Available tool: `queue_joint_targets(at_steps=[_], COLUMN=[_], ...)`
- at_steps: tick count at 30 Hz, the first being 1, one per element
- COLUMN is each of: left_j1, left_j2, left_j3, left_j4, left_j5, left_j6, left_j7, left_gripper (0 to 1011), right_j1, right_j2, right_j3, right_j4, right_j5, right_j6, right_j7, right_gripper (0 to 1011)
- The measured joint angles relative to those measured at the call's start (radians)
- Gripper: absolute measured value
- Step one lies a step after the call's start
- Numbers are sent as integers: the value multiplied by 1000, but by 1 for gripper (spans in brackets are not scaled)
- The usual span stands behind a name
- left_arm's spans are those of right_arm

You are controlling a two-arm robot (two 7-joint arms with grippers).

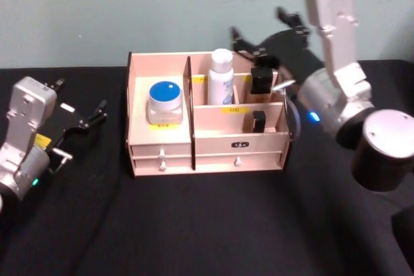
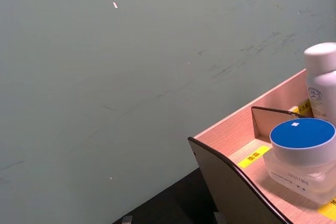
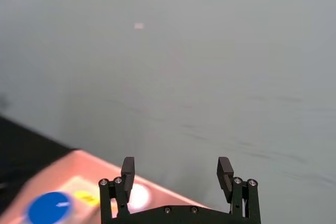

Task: Pick up the facial cleanser and watermelon frost from the table and place them into the tiered storage box.

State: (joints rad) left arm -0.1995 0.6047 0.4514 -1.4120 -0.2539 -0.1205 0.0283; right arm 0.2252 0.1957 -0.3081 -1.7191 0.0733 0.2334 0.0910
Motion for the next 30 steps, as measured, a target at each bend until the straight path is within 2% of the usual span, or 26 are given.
queue_joint_targets(at_steps=[3,12,17,30], left_j1=[0,0,0,0], left_j2=[0,0,0,0], left_j3=[0,0,0,0], left_j4=[0,0,0,0], left_j5=[0,0,0,0], left_j6=[0,0,0,0], left_j7=[0,0,0,0], left_gripper=[1001,1001,1001,1001], right_j1=[-24,-75,-85,-83], right_j2=[-7,-36,-45,-61], right_j3=[32,107,130,148], right_j4=[-3,23,55,152], right_j5=[-19,-49,-49,-66], right_j6=[-24,-65,-65,-55], right_j7=[-43,-119,-118,-79], right_gripper=[1002,1002,1000,1002])
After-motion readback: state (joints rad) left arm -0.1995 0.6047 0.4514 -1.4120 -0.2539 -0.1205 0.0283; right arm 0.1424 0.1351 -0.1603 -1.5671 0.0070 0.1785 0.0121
